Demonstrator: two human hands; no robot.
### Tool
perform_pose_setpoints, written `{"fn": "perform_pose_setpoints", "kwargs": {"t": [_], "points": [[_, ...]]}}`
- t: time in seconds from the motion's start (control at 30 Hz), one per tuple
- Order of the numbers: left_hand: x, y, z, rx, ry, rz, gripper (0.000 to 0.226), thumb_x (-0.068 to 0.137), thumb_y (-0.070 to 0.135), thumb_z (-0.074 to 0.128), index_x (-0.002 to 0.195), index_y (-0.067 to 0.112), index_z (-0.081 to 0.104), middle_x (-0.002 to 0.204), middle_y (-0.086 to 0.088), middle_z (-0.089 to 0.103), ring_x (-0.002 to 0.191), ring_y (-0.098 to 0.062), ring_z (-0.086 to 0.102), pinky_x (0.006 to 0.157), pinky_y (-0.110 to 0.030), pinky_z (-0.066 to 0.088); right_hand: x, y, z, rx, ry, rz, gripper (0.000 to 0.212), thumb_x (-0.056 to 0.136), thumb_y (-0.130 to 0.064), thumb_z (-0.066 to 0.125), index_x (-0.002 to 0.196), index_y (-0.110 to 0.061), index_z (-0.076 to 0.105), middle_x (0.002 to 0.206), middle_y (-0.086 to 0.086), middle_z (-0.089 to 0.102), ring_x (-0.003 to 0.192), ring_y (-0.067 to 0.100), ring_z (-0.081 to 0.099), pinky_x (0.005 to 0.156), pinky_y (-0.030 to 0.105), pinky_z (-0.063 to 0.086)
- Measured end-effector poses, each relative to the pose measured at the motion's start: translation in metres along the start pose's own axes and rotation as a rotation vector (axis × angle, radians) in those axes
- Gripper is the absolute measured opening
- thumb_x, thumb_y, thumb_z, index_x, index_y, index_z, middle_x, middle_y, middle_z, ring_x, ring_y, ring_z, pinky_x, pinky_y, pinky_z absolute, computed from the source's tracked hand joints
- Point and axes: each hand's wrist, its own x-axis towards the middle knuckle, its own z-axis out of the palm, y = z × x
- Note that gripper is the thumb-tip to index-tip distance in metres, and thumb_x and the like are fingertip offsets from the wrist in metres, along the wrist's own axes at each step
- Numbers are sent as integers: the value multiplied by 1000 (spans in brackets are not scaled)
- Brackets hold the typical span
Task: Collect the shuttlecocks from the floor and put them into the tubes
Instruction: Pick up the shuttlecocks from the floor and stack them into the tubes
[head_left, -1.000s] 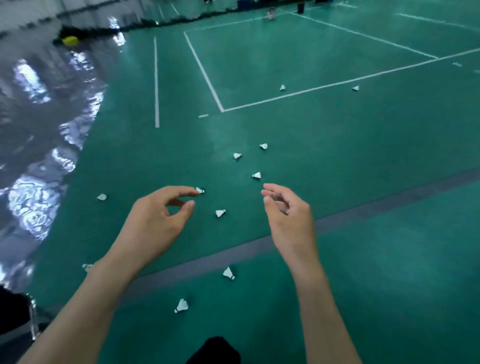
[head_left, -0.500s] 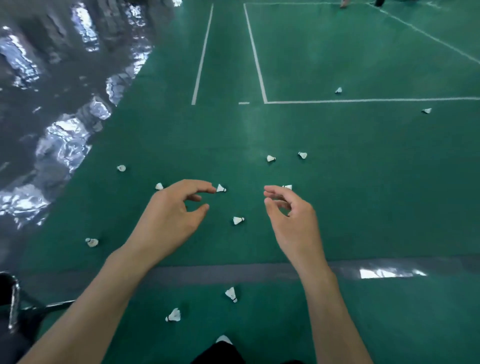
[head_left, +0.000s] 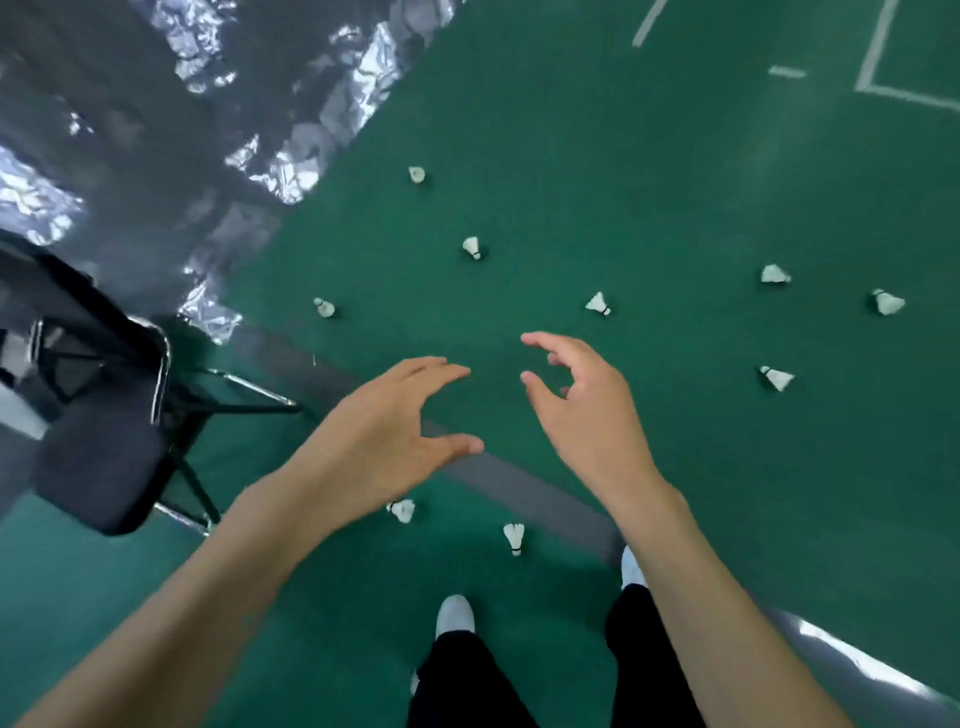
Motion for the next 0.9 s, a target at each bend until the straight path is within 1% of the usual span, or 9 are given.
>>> {"fn": "perform_pose_setpoints", "kwargs": {"t": [0.1, 0.17, 0.33, 0.47, 0.53, 0.6, 0.67, 0.77, 0.9], "points": [[29, -27, 49, -47, -37, -86, 70, 82, 66, 66, 146, 46, 43, 154, 25, 37, 122, -5, 56, 108, -24, 40, 20, 60, 27, -48, -134, 25, 38, 97, -23, 66, 134, -33, 63, 134, -18, 60, 117, -5, 50, 94, 20, 41], [54, -56, 90, -33, -81, -121, 66, 86, 58, 68, 146, 41, 47, 151, 22, 41, 125, -4, 53, 104, -20, 38, 32, 104, 50, -101, -227, 5, 39, 97, -24, 67, 135, -31, 62, 136, -14, 60, 121, 1, 52, 95, 21, 40], [128, -184, 205, 142, -226, -234, 57, 92, 39, 70, 145, 32, 51, 146, 3, 54, 123, -18, 57, 99, -25, 38, 62, 239, 147, -352, -590, -164, 40, 97, -32, 64, 137, -27, 61, 141, -10, 57, 125, 19, 55, 104, 39, 47], [177, -303, 317, 275, -416, -287, 60, 94, 41, 66, 149, 29, 47, 148, -5, 53, 134, -26, 50, 109, -31, 38, 63, 369, 250, -743, -953, -560, 46, 101, -41, 54, 145, -29, 48, 147, -4, 49, 124, 26, 54, 99, 42, 46], [196, -357, 375, 343, -464, -265, 58, 93, 41, 66, 148, 30, 48, 146, -4, 56, 133, -26, 51, 107, -31, 38, 59, 434, 297, -898, -1121, -779, 47, 101, -41, 50, 146, -29, 43, 147, -1, 46, 119, 27, 56, 94, 42, 46], [211, -406, 431, 424, -497, -241, 55, 93, 40, 64, 146, 31, 50, 142, -3, 58, 131, -26, 52, 105, -32, 41, 57, 495, 340, -991, -1260, -895, 44, 101, -40, 49, 143, -29, 43, 144, 0, 48, 114, 27, 58, 90, 41, 48], [223, -448, 484, 519, -534, -203, 52, 93, 37, 62, 143, 31, 51, 138, -2, 59, 128, -26, 54, 103, -36, 46, 60, 544, 378, -1037, -1281, -904, 42, 100, -40, 49, 139, -26, 46, 139, 2, 50, 112, 29, 60, 88, 43, 51], [232, -499, 543, 650, -607, -189, 49, 93, 35, 56, 142, 33, 49, 138, 4, 56, 126, -23, 55, 95, -38, 51, 77, 590, 419, -1022, -1185, -887, 41, 100, -42, 49, 138, -25, 49, 136, 2, 53, 111, 31, 61, 86, 46, 54], [234, -557, 586, 760, -622, -348, 44, 93, 26, 53, 136, 33, 50, 121, 4, 59, 100, -24, 60, 71, -34, 50, 94, 642, 441, -1043, -1170, -827, 45, 101, -51, 47, 143, -35, 45, 133, -4, 58, 111, 28, 65, 82, 40, 51]]}}
